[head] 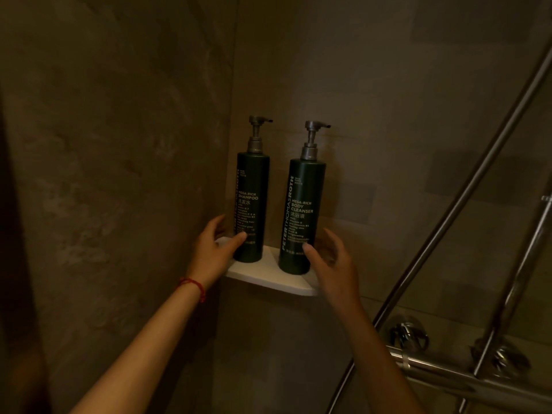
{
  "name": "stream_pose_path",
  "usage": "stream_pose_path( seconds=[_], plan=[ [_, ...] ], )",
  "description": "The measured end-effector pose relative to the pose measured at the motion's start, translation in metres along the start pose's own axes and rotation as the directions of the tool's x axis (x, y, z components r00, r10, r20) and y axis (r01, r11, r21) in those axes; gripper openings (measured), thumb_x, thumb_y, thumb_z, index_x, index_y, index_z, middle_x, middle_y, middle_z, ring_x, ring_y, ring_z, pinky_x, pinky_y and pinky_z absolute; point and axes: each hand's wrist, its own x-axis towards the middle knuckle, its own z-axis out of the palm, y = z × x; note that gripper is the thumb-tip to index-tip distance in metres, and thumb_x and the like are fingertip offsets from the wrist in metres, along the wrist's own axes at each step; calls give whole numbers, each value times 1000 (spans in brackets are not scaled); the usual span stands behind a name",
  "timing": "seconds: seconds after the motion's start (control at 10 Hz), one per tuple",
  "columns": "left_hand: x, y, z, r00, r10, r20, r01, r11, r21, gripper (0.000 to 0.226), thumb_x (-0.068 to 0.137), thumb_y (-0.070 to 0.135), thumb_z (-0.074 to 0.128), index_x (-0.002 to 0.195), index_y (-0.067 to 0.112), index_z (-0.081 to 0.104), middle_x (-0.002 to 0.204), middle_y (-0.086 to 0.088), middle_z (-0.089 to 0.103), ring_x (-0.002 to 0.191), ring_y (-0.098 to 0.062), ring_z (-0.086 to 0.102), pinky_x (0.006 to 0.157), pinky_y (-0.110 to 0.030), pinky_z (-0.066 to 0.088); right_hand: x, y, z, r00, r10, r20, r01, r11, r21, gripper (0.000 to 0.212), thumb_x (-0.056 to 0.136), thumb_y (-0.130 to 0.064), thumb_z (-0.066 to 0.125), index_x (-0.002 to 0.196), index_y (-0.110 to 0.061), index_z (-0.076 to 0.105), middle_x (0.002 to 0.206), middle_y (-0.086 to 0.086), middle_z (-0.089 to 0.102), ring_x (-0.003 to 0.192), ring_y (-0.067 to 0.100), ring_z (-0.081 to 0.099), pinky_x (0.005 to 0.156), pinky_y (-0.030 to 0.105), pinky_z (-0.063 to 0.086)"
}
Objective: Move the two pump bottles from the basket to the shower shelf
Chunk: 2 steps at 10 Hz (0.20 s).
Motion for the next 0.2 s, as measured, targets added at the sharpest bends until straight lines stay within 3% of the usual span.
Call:
stream_pose_path(
  seconds=[0.1, 0.2],
  plan=[
    [-19, 1, 4, 995, 82, -50, -74, 987, 141, 62, 80, 29, 60, 136, 20, 33, 143, -9, 39, 130, -23, 37, 105, -43, 36, -9, 1, -13, 1000, -24, 17, 27, 984, -174, 61, 82, -38, 58, 136, -31, 32, 142, 4, 42, 126, 22, 43, 99, 45, 43],
    [-36, 6, 11, 975, 218, -46, -195, 935, 297, 58, 82, 25, 59, 135, 16, 36, 141, -10, 41, 129, -23, 38, 104, -37, 33, -19, -2, -27, 995, -102, 9, 98, 927, -362, 58, 83, -39, 56, 136, -27, 35, 144, 6, 40, 129, 23, 39, 104, 44, 38]
  ],
)
